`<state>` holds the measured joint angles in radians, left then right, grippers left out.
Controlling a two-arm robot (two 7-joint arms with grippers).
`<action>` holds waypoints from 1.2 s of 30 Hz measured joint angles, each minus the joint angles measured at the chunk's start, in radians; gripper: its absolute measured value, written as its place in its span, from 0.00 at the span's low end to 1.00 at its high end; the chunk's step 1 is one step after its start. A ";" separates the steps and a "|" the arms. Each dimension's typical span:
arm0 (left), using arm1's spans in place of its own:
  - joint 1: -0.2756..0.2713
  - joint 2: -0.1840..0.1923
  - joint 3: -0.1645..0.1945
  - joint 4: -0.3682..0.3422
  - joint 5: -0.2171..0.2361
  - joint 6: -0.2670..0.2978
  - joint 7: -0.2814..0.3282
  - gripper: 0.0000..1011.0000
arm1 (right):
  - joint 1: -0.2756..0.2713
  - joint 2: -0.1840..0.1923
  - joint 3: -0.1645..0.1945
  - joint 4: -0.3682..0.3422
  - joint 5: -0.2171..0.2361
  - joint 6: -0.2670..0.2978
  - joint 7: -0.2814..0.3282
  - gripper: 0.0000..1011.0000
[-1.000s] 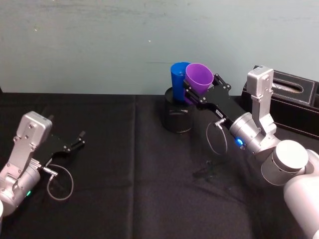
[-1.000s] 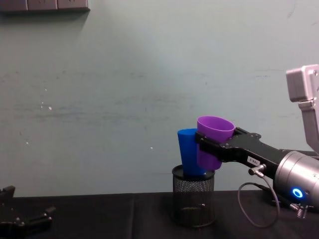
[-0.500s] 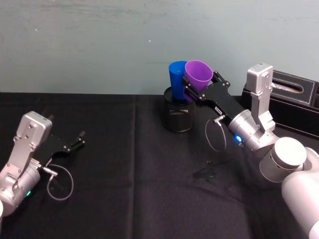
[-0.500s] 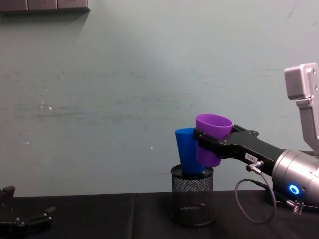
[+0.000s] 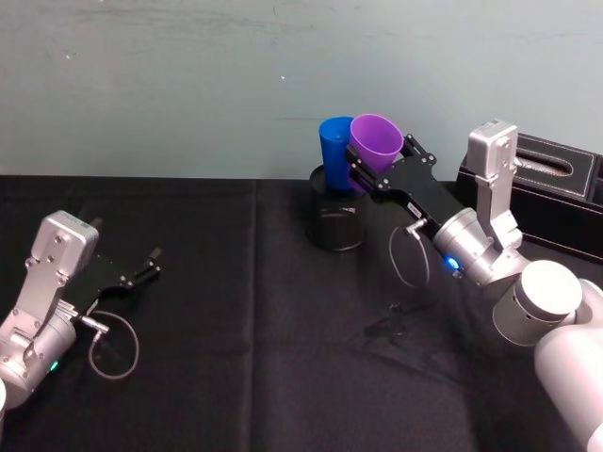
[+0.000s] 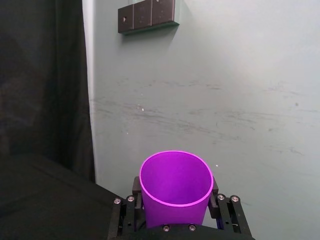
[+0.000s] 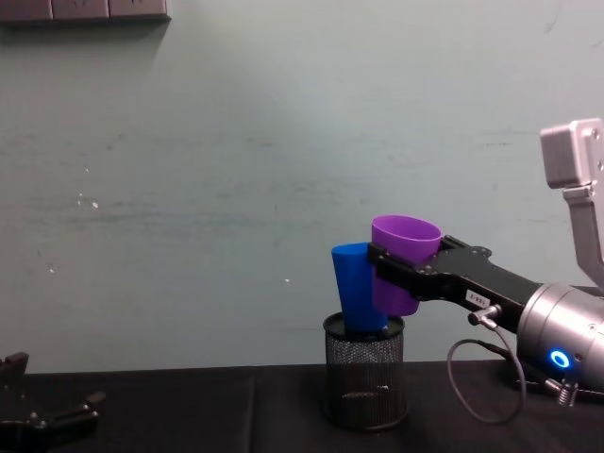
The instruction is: Pick up one cup with a gripper and tap it against the other cup.
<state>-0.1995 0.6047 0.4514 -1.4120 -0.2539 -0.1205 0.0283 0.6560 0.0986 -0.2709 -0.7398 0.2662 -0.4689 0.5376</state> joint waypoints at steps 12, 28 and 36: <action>0.000 0.000 0.000 0.000 0.000 0.000 0.000 1.00 | -0.064 0.031 0.000 -0.115 -0.008 0.058 -0.027 0.72; 0.000 0.000 0.000 0.000 0.000 0.000 0.000 1.00 | -0.174 0.088 0.000 -0.303 0.010 0.153 -0.062 0.72; 0.000 0.000 0.000 0.000 0.000 0.000 0.000 1.00 | -0.185 0.098 -0.006 -0.319 0.009 0.157 -0.065 0.72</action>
<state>-0.1995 0.6047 0.4514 -1.4120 -0.2539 -0.1206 0.0283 0.4711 0.1966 -0.2766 -1.0590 0.2755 -0.3114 0.4721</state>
